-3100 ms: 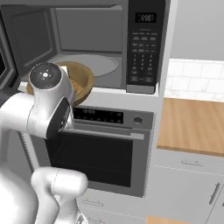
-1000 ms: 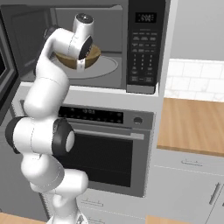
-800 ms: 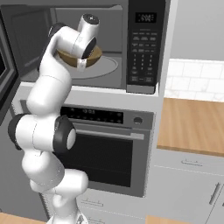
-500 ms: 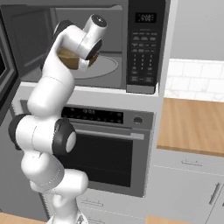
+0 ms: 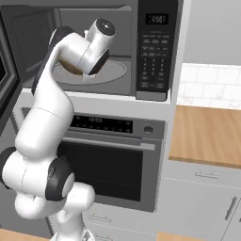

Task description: Open the microwave, place the bowl with waffle inside the microwave, then close the microwave door and turn it on.

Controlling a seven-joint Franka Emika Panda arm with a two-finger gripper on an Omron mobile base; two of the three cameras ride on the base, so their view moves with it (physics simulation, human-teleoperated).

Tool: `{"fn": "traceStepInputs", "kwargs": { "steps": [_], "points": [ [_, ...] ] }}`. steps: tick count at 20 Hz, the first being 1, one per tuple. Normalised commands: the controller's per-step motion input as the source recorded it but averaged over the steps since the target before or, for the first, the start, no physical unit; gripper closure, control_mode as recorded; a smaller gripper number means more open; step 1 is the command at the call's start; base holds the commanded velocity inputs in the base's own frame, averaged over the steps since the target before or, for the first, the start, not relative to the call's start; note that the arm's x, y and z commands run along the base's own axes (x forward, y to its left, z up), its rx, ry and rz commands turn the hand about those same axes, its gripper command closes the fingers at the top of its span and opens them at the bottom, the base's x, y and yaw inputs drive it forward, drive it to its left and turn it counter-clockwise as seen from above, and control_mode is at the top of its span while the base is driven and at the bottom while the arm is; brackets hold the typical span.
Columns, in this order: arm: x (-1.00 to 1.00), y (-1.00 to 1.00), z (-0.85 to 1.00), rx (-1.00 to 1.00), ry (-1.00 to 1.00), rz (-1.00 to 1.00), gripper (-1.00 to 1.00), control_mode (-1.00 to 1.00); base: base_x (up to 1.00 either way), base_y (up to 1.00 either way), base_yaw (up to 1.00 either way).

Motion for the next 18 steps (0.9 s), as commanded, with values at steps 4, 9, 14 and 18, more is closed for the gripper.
{"fn": "traceStepInputs", "kwargs": {
  "steps": [4, 9, 14, 18],
  "points": [
    [-1.00, -0.23, 0.03, 0.00, -0.12, 0.00, -1.00, -1.00, 0.00, 0.00, 0.00],
    [-1.00, -0.41, 0.17, 0.06, -0.09, 0.06, -1.00, -1.00, 0.00, 0.00, 0.00],
    [-1.00, -0.61, 0.17, 0.07, -0.08, 0.09, -1.00, -1.00, 0.00, 0.00, 0.00],
    [-1.00, -0.51, 0.08, 0.04, -0.03, 0.14, -1.00, -1.00, 0.00, 0.00, 0.00]
  ]
}}
